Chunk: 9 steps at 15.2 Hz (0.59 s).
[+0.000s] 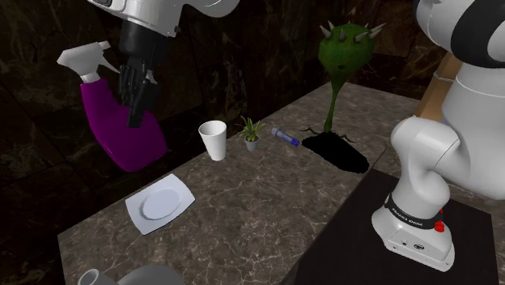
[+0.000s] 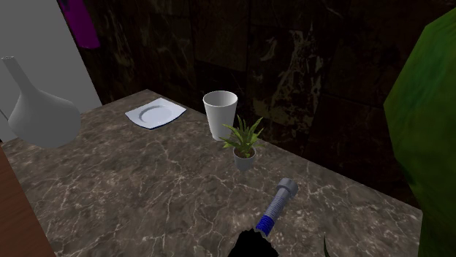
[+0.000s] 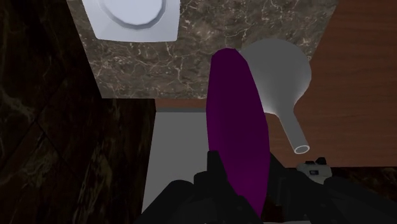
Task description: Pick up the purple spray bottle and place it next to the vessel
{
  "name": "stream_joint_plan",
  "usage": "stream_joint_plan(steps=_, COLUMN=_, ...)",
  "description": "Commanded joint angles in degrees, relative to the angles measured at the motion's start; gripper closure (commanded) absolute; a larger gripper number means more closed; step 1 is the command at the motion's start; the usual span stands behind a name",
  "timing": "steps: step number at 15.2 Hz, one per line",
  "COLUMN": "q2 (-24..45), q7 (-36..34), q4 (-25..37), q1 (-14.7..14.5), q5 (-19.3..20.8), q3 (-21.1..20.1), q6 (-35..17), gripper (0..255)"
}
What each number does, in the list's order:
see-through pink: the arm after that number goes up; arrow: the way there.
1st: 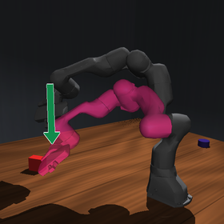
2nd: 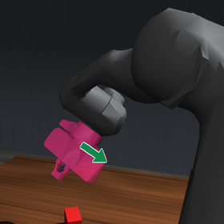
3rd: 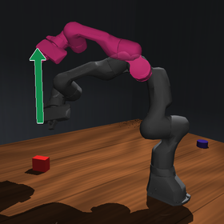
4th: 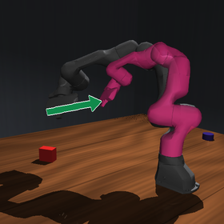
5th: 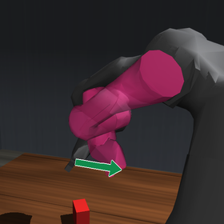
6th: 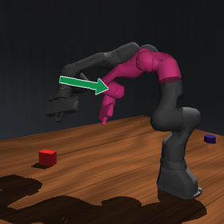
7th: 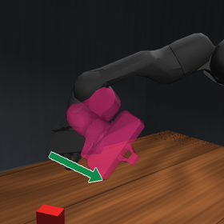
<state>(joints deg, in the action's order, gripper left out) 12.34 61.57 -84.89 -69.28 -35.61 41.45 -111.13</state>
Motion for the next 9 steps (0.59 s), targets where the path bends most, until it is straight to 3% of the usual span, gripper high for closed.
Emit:
stream_joint_plan(steps=1, q2=0.07, q7=0.78, q4=-1.44, q1=-0.08, q5=-0.34, q3=-0.09, q6=-1.35, gripper=255)
stream_joint_plan(steps=9, q2=-0.3, q7=3.54, q4=-7.71, q1=-0.87, q5=-1.39, q3=-0.57, q6=-6.82, gripper=255)
